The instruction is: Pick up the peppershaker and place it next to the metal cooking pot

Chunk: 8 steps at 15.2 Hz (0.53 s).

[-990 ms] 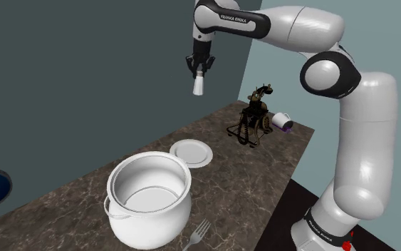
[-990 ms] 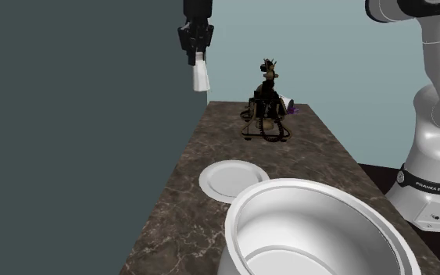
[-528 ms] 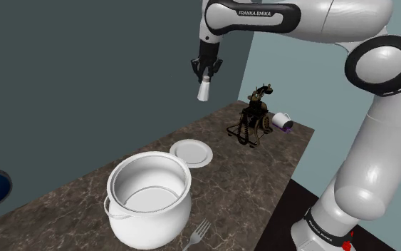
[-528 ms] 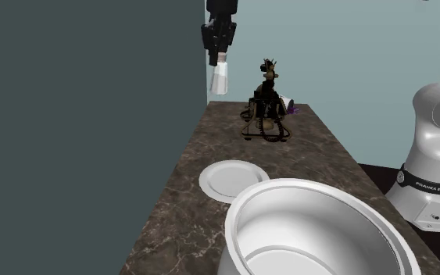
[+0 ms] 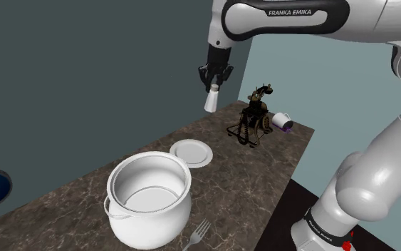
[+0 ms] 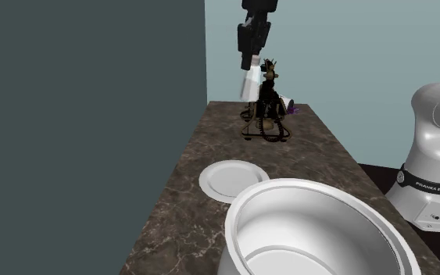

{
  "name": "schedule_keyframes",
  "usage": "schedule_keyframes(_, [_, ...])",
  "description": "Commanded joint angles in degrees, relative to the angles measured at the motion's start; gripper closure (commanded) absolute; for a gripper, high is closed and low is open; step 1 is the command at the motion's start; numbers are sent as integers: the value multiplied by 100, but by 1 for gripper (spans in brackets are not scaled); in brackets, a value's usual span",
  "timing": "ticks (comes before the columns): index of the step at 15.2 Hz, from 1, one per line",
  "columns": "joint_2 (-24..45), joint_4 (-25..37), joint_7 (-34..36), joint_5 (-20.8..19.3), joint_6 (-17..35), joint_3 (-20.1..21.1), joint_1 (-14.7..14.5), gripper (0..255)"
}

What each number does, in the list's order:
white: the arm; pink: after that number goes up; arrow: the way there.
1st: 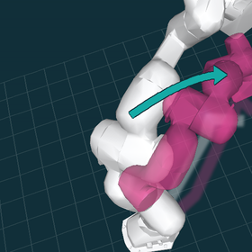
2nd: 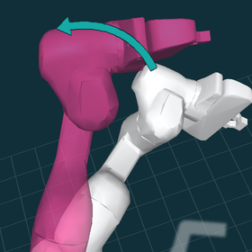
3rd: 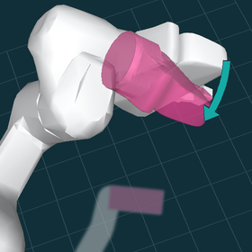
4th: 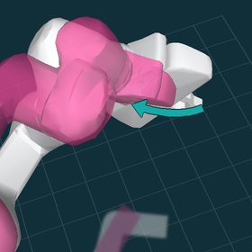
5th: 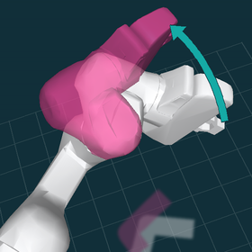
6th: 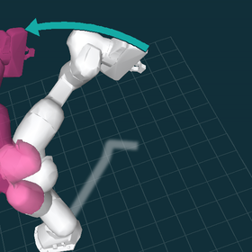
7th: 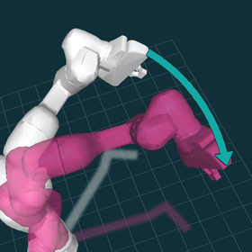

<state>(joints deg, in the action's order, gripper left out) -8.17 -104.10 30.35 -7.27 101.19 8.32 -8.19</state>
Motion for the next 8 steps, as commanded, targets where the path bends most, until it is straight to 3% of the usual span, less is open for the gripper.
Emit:
schedule_keyframes(1, [-369, -398, 139, 55, 13, 75, -72, 255])
schedule_keyframes(8, [-1560, -1472, 635, 323, -147, 393, -372, 255])
